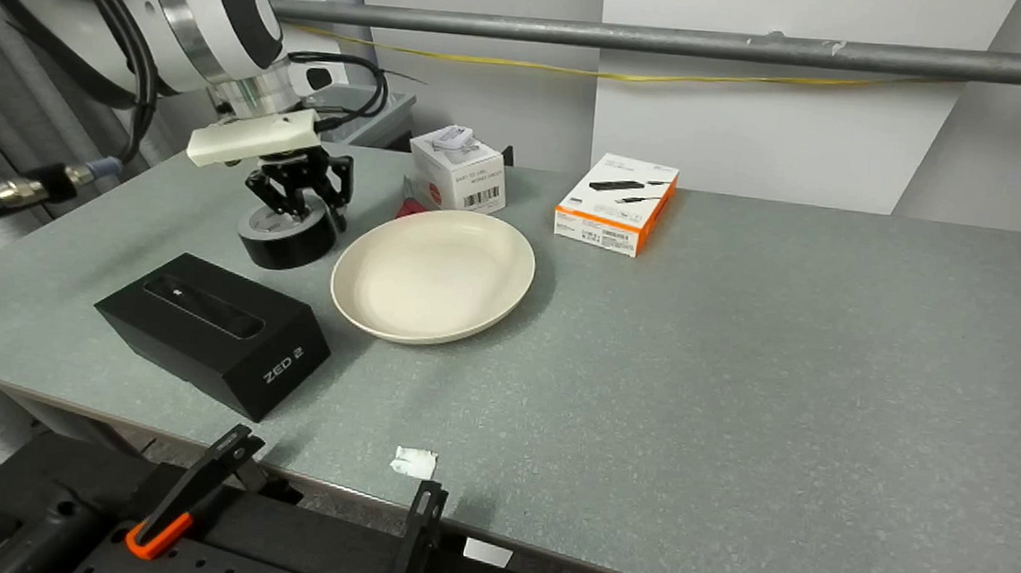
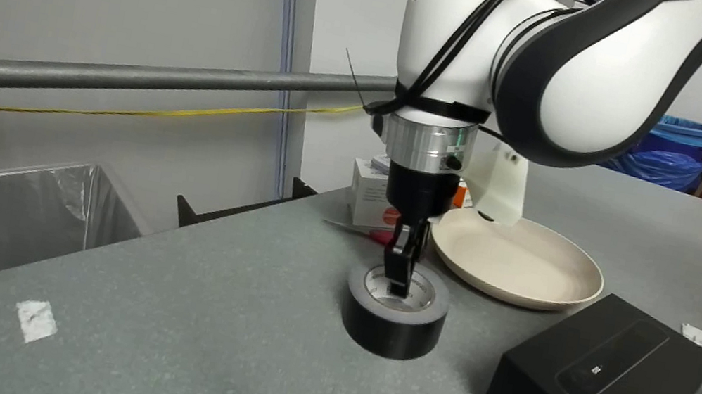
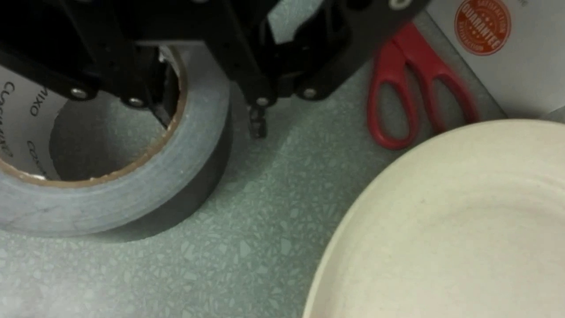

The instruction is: Put the black masking tape on the cream plate

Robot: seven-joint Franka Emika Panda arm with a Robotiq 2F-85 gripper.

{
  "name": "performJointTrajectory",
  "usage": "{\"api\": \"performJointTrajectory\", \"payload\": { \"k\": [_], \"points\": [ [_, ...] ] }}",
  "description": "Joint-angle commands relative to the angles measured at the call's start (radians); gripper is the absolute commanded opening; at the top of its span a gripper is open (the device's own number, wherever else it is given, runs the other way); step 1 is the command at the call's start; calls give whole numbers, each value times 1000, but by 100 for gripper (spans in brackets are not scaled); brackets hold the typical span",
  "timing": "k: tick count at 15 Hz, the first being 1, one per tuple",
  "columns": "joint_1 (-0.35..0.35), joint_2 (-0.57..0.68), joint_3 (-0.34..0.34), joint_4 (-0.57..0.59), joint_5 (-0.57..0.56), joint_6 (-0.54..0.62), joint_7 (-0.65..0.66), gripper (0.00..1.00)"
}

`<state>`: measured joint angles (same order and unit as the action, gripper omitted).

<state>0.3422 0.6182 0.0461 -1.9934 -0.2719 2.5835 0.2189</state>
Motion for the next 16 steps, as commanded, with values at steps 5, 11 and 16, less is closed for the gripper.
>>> {"api": "performJointTrajectory", "payload": {
  "k": [5,11,16],
  "points": [
    [-44,-19,16,43,90,-30,-28,7],
    [-139,-165,13,-20,150,-34,-85,6],
    [-216,-289,-15,-130,143,-93,-133,6]
  ]
}}
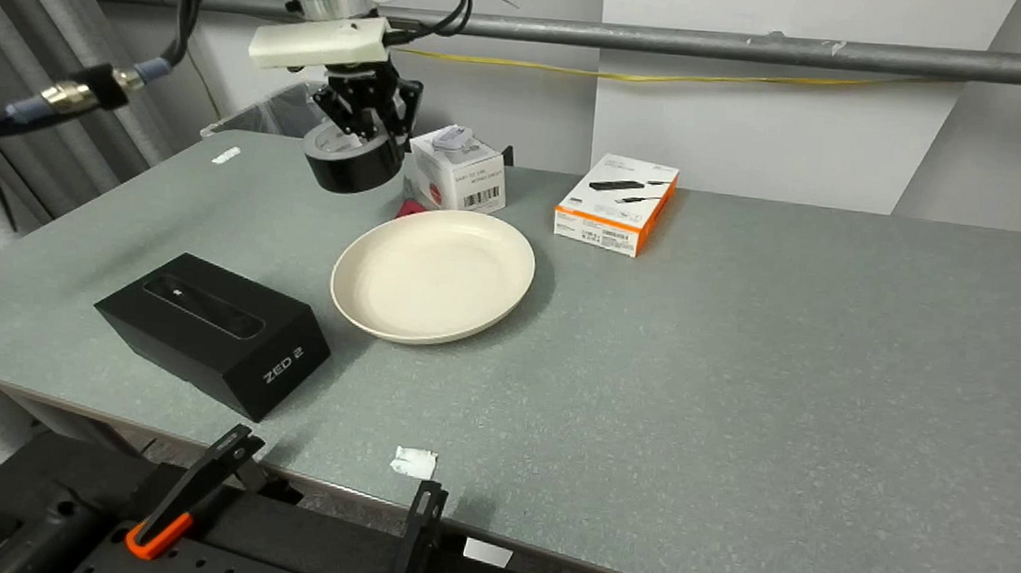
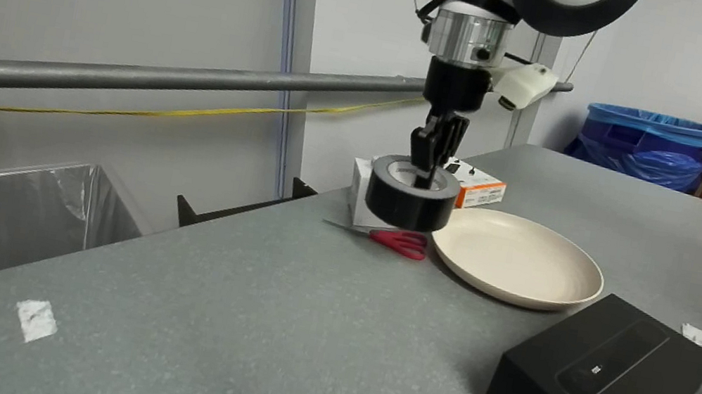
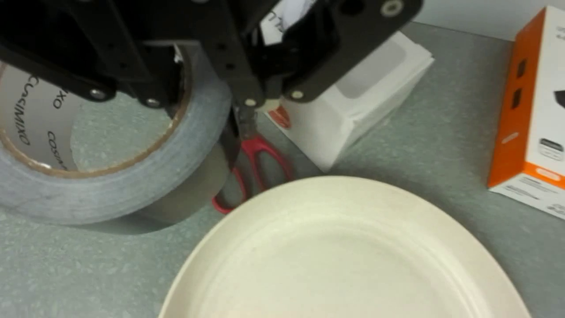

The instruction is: Put the black masking tape on the cream plate

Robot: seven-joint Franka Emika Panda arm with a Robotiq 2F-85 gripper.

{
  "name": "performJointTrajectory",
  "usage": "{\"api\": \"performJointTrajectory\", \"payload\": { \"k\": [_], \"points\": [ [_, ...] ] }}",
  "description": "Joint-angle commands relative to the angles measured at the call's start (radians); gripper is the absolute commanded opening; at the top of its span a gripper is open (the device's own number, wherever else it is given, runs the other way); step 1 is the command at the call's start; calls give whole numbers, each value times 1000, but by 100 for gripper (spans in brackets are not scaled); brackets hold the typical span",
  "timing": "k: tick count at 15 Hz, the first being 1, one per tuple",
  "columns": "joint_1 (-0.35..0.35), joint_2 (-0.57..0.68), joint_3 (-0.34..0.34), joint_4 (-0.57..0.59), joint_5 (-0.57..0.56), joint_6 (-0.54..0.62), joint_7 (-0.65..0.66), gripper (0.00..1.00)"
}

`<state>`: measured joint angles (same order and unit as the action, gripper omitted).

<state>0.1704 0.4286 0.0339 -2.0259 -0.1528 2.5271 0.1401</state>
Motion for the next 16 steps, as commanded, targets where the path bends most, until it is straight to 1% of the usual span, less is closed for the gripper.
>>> {"api": "performJointTrajectory", "payload": {
  "k": [1,3,6,8,11,14,16],
  "points": [
    [-59,-119,-11,-132,17,-42,-64,6],
    [-90,-143,-22,-187,16,-44,-89,6],
    [-119,-154,-56,-251,-8,-19,-89,6],
    [-132,-131,-77,-261,-15,-21,-83,6],
    [-137,-71,-103,-248,-20,8,-52,6],
    [-140,-28,-108,-235,-8,37,-51,6],
    [-142,-1,-100,-225,10,54,-58,6]
  ]
}}
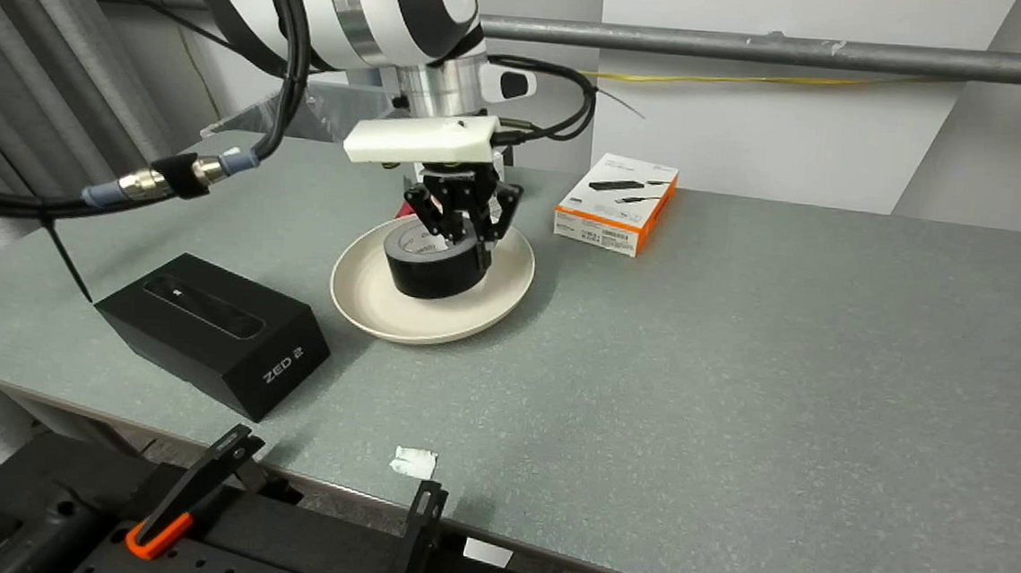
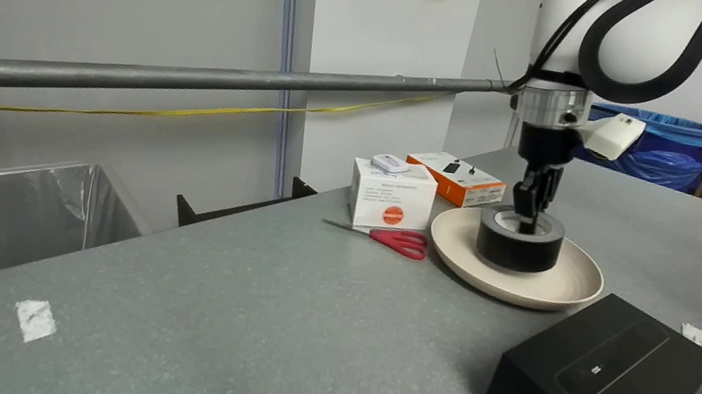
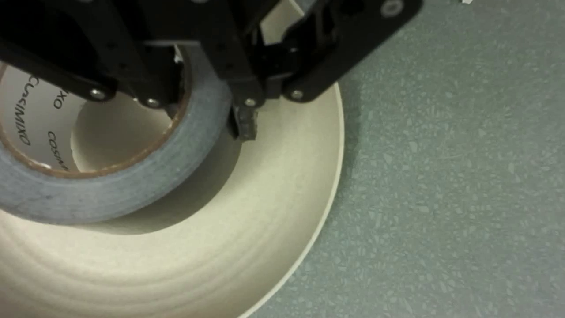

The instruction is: Put the black masking tape on the cream plate

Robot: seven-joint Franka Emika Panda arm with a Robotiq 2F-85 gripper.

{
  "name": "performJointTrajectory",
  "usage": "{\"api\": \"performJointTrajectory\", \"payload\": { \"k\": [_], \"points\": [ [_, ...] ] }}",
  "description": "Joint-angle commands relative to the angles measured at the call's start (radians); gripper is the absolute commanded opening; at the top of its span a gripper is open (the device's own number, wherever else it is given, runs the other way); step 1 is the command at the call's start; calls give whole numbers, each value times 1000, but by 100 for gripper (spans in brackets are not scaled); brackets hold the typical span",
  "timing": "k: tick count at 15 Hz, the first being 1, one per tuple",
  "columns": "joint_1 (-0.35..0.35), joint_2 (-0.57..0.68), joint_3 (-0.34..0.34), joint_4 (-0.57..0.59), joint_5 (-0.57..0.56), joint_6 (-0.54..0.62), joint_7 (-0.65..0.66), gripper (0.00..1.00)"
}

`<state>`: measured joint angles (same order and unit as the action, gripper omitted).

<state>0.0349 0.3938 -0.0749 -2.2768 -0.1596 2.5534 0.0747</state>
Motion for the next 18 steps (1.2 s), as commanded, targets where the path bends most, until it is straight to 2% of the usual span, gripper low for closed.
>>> {"api": "performJointTrajectory", "payload": {
  "k": [1,3,4,5,6,12,16,17,18],
  "points": [
    [-4,47,9,31,18,36,11,6],
    [8,61,-1,37,5,39,27,6],
    [9,59,-1,40,5,29,27,23],
    [11,52,-2,41,3,25,27,51],
    [14,44,-3,41,1,24,32,52],
    [27,-13,3,29,0,7,42,97],
    [13,-43,32,38,35,-34,12,100],
    [16,-14,17,38,8,10,19,100],
    [16,-20,21,38,10,1,19,100]
  ]
}}
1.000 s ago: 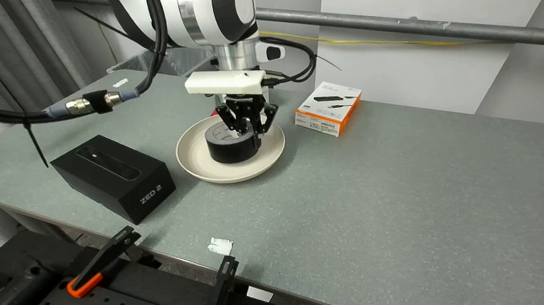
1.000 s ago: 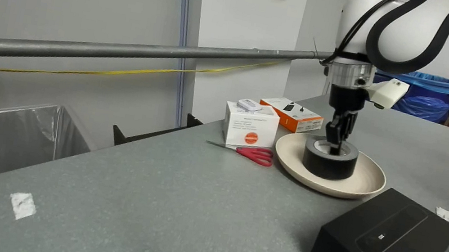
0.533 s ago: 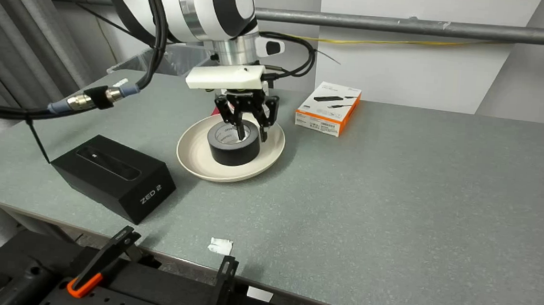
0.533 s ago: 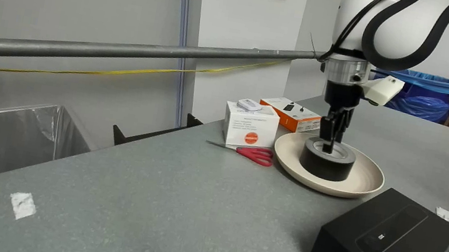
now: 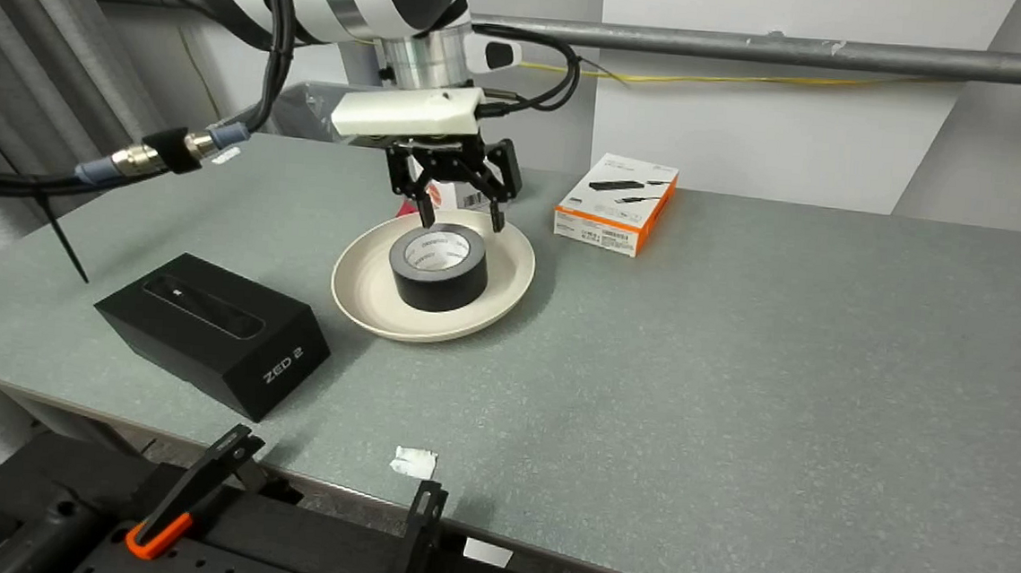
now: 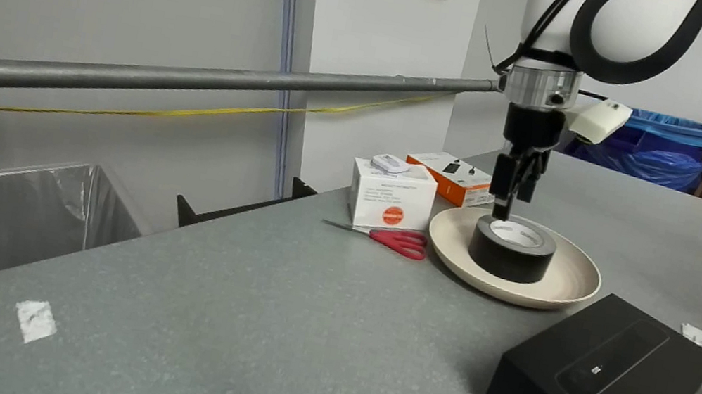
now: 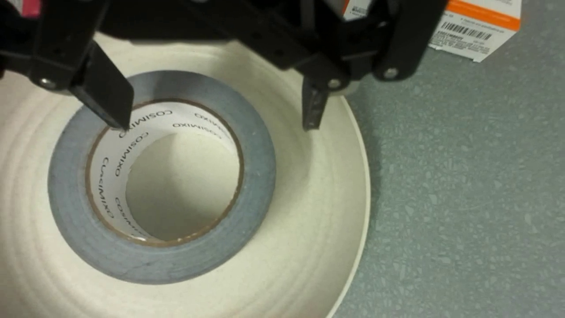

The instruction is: Put the black masking tape on the cream plate

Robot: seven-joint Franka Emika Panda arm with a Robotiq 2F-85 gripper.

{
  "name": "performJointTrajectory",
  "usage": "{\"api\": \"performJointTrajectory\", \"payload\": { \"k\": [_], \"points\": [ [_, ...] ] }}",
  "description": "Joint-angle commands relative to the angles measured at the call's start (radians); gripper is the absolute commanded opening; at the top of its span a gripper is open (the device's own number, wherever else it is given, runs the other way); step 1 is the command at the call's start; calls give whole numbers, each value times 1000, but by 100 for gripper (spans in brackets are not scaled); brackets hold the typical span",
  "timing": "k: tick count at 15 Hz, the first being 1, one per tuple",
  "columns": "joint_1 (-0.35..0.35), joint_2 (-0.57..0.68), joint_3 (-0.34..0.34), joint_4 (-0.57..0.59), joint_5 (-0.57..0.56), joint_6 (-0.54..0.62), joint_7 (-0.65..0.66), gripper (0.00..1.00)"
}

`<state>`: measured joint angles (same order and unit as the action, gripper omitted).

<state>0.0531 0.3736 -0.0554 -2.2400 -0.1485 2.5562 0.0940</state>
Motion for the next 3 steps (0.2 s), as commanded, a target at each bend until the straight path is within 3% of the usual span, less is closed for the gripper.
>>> {"api": "performJointTrajectory", "payload": {
  "k": [1,3],
  "points": [
    [-2,-4,5,1,0,-6,0,100],
    [-2,-7,6,1,0,-7,0,100]
  ]
}}
